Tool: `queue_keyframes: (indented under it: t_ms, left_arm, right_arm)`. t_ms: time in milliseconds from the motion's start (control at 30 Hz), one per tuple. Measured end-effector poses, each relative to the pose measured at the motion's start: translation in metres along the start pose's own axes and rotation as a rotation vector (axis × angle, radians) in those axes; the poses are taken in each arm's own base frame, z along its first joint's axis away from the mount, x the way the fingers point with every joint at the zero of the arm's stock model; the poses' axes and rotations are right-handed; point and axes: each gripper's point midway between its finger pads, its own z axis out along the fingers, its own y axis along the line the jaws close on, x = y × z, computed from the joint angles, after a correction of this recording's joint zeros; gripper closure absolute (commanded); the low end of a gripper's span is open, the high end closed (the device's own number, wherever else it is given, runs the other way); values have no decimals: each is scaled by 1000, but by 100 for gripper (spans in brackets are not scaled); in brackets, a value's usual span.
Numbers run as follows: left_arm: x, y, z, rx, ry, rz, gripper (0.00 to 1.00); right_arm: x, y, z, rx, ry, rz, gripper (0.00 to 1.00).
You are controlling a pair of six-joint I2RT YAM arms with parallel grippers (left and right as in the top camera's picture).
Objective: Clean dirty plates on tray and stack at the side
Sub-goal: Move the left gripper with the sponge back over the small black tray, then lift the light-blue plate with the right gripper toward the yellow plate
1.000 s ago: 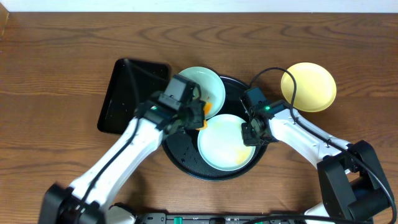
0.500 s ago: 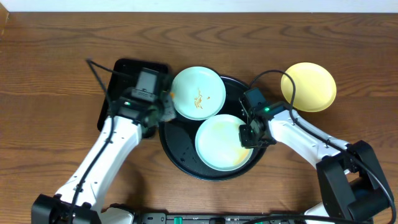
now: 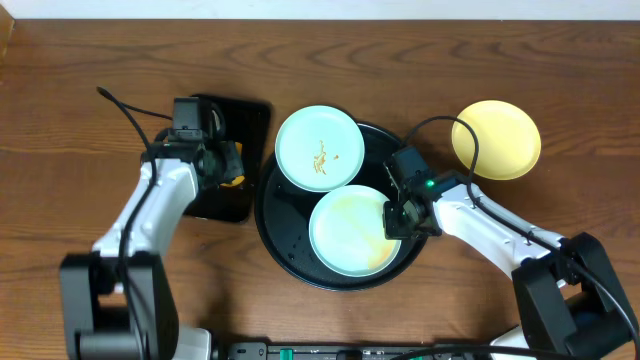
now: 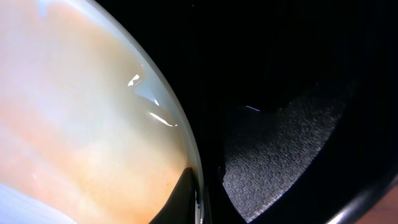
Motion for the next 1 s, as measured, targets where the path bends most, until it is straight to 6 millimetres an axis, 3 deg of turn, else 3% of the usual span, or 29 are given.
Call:
queue_keyframes:
  t_ms: [200,267,367,400,433,467,567,600,667,700,733,767,867,900,933,967,1000]
  left_arm:
    - [-5,23,37,7,32,-22,92]
    - [-4,28,46,9,42,-24,84]
    - [-7,29,49,15,31,-18,59]
    - [-9,29,51,11,25,-14,62]
    - [-9,30,52,10,24,-15,81]
    - [-9,30,52,11,25,-19,92]
    - [-8,25,52,37,29,-8,93]
    - [-8,24,52,43,31,-8,87]
    - [-8,24,52,54,33,-3,53]
    - [-8,23,52,61,34,-5,59]
    - [-8,22,52,65,36,-10,81]
    - [-7,22,51,68,36,-6,93]
    - [-7,20,51,76,38,-3,92]
    - [-7,20,51,79,38,-3,73]
    - [-7,20,51,79,37,4,44]
    - [-7,19,51,81,37,3,41]
    - [-7,19,51,83,37,5,49]
  right_arm:
    - [-9,-9,-19,55,-82,-9,99]
    - [-15,-12,-31,71,-138,-10,99]
    - [-27,-18,-51,103,-231,-8,99]
    - [-30,-20,-56,116,-258,-7,99]
    - [-33,-23,-61,130,-281,-10,99]
    - [-36,-25,-65,143,-306,-13,99]
    - [-46,-30,-75,182,-368,-33,99]
    - [-49,-31,-77,192,-380,-40,99]
    - [-54,-36,-82,227,-410,-55,99]
    - [-55,-38,-83,241,-419,-61,99]
    - [-56,-40,-85,258,-427,-69,99]
    - [-58,-44,-87,282,-437,-79,99]
    - [-63,-49,-94,332,-462,-108,99]
    - [-66,-50,-96,345,-474,-118,99]
    - [-70,-51,-100,358,-489,-130,99]
    - [-74,-51,-104,371,-507,-145,99]
    - [-77,-51,-107,381,-519,-157,99]
